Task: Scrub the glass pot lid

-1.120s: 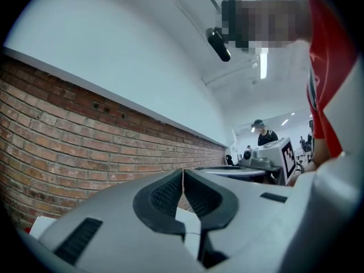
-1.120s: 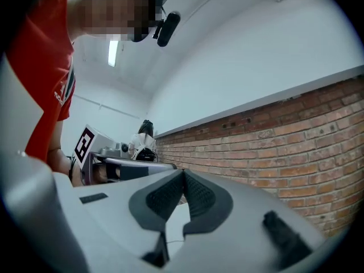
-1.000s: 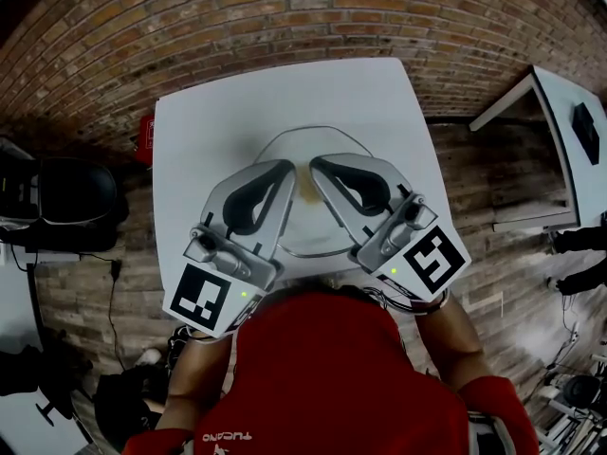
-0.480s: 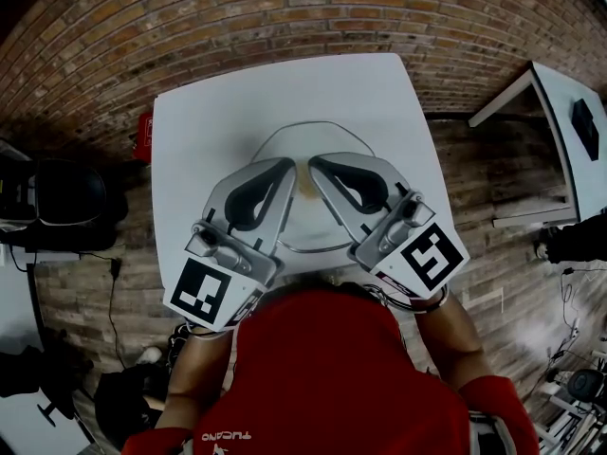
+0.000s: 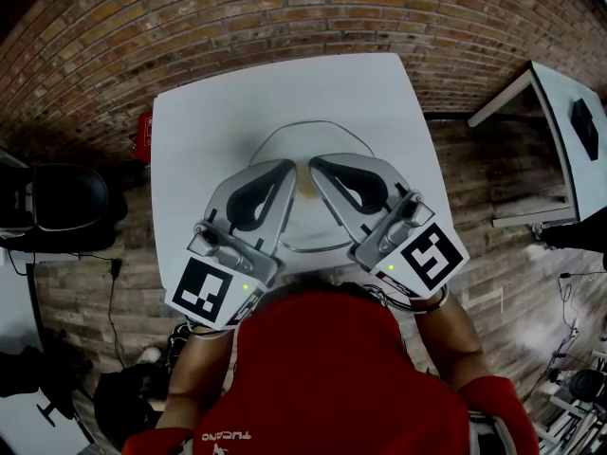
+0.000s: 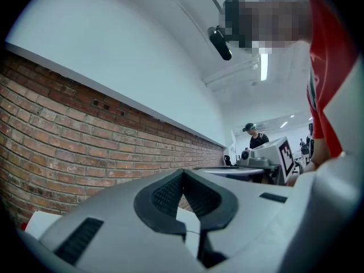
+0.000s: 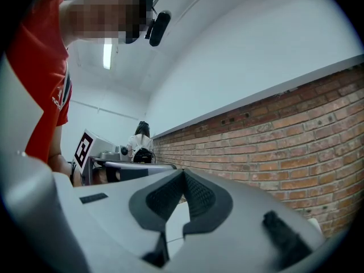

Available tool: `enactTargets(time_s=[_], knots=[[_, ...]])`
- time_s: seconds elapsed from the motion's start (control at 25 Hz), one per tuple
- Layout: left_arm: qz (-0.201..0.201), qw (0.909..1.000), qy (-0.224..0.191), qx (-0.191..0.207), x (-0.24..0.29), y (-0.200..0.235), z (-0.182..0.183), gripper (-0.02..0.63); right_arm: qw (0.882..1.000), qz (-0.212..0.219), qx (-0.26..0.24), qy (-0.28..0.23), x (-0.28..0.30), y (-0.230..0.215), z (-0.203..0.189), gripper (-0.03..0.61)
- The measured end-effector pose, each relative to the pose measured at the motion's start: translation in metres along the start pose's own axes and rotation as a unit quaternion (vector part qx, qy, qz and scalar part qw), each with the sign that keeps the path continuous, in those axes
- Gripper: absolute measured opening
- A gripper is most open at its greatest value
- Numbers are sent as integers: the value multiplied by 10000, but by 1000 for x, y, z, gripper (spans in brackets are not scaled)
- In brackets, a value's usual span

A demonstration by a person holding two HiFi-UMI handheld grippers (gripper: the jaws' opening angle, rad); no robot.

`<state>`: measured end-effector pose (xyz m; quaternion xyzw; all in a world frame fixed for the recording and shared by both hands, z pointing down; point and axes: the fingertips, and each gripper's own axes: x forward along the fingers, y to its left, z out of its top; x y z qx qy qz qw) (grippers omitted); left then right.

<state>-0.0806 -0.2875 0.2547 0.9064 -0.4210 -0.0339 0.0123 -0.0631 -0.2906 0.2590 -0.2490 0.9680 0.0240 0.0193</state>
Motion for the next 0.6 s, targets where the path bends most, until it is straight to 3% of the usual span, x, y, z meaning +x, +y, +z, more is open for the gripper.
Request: enactTargets(time_s=[0.6], knots=[[19, 10000, -4, 4, 2, -2, 1, 17, 10000, -26, 10, 26, -3, -4, 0, 28]])
